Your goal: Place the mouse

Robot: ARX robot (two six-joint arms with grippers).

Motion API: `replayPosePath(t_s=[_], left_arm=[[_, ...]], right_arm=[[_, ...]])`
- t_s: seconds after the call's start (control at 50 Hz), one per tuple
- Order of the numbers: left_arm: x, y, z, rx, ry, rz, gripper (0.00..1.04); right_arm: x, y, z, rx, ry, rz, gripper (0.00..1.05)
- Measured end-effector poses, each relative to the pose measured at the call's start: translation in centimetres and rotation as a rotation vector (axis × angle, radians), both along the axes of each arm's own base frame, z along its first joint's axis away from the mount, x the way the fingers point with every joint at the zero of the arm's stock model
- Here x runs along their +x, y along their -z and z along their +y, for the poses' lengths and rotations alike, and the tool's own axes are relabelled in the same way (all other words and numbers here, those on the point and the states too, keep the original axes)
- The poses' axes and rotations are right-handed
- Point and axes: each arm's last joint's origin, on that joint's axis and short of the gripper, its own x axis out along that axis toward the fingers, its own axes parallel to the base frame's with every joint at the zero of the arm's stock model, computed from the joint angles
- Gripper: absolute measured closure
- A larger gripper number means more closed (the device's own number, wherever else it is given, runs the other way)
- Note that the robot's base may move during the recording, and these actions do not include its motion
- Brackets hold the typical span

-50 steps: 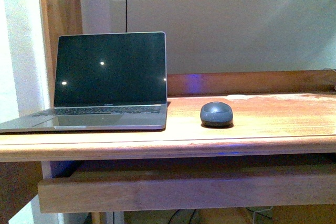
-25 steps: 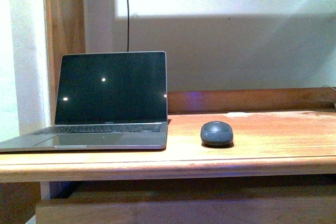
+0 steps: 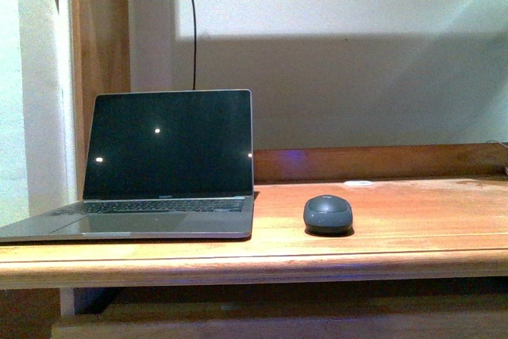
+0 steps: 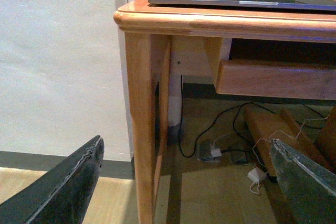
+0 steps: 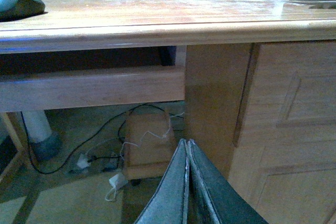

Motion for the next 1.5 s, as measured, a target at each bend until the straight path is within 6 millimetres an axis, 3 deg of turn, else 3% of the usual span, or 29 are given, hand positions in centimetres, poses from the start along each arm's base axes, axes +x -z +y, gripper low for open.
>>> replayPosePath(t_s=[0.32,0.701,1.321,1.501], left_arm=[[0.0,0.0,0.0,0.0,0.001,0.0,0.08],[0.0,0.0,0.0,0.0,0.0,0.0,0.08],[0.0,0.0,0.0,0.0,0.0,0.0,0.08],[0.0,0.0,0.0,0.0,0.0,0.0,0.08]], right_arm=[[-1.4,0.3,0.0,0.0,0.0,0.005,1.02],[-1.4,0.3,0.0,-0.001,0.0,0.003,1.0],[-1.4,0.3,0.0,-0.001,0.0,0.003,0.08],[-1.4,0.3,0.0,0.0,0.0,0.003,0.07]])
